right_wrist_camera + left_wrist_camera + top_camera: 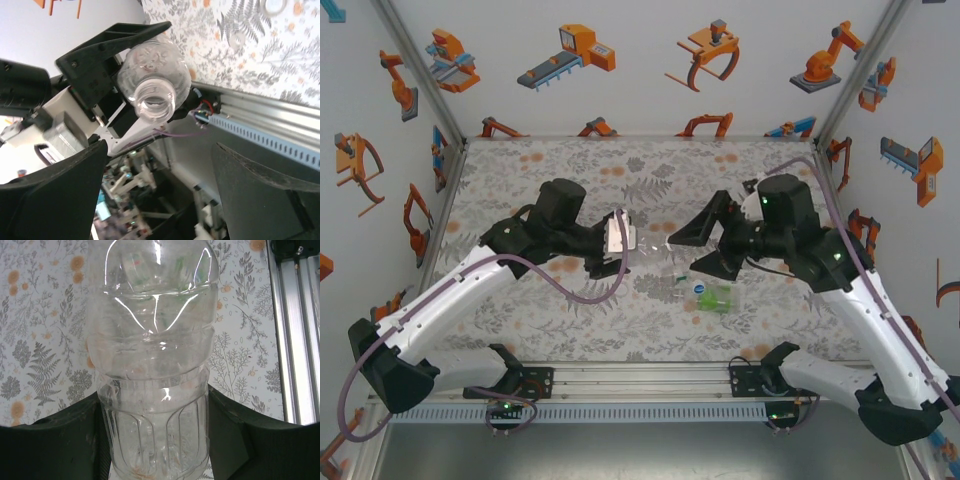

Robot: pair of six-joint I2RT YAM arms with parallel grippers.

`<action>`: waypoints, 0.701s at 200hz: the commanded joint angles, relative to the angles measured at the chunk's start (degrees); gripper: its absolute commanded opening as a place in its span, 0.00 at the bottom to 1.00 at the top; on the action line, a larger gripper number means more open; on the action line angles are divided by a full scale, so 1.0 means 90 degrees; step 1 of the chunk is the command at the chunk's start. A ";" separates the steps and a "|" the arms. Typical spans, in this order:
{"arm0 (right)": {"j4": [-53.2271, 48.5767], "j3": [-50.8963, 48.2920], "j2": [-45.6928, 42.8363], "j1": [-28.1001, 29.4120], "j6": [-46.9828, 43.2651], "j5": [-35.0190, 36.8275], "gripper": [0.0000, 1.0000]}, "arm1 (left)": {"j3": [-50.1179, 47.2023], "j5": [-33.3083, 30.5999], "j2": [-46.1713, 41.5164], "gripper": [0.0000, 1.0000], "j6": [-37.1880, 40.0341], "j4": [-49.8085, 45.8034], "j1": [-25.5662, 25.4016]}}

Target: Screw on the bottle caps

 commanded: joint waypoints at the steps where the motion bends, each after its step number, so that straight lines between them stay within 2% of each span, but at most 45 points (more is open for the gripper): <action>1: -0.0494 0.0189 -0.0045 -0.0135 -0.1091 0.0406 0.75 | 0.0026 0.0143 -0.0173 0.00 -0.0158 0.0203 0.0011; 84: -0.1019 0.0555 0.0082 -0.0339 -0.1860 0.1101 0.73 | -0.0146 0.0092 -0.0140 0.00 -0.0385 0.0366 0.0020; 140: -0.1130 0.0599 0.0198 -0.0342 -0.2136 0.1059 0.72 | -0.0205 0.0103 -0.0178 0.00 -0.0488 0.0461 0.0028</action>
